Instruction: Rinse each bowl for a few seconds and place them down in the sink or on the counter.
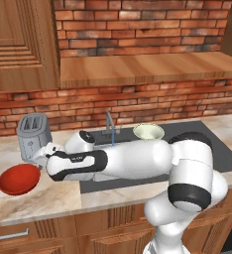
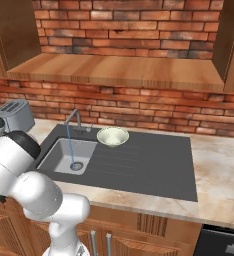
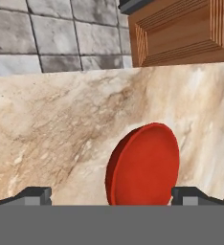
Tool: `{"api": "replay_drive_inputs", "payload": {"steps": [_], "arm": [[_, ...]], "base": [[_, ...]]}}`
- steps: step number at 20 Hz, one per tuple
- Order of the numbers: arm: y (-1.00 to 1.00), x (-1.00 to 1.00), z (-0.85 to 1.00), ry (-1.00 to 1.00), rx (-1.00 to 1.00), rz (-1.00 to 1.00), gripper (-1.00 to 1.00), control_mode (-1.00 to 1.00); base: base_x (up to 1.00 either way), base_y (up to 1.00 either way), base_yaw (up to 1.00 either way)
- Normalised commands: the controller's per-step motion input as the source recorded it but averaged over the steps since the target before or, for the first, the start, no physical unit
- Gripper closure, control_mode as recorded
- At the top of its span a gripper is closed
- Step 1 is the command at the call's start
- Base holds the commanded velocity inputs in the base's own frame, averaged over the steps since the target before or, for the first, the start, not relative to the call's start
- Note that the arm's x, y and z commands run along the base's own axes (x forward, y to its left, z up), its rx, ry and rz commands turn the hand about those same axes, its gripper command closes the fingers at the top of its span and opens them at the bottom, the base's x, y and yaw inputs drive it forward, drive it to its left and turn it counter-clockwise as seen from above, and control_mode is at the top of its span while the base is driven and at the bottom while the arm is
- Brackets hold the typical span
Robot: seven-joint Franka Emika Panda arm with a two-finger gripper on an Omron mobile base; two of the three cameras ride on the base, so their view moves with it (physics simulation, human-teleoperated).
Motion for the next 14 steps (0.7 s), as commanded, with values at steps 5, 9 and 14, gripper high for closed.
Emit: {"api": "replay_drive_inputs", "payload": {"steps": [5, 9, 14], "arm": [[0.08, 0.14, -0.15, 0.00, 0.00, 0.00, -1.00, -1.00], [0.12, 0.20, -0.12, 0.00, 0.00, -0.01, -1.00, -1.00], [0.14, 0.24, -0.13, 0.00, 0.00, -0.02, -1.00, -1.00]], "base": [[0.00, 0.00, 0.00], [0.00, 0.00, 0.00], [0.00, 0.00, 0.00]]}}
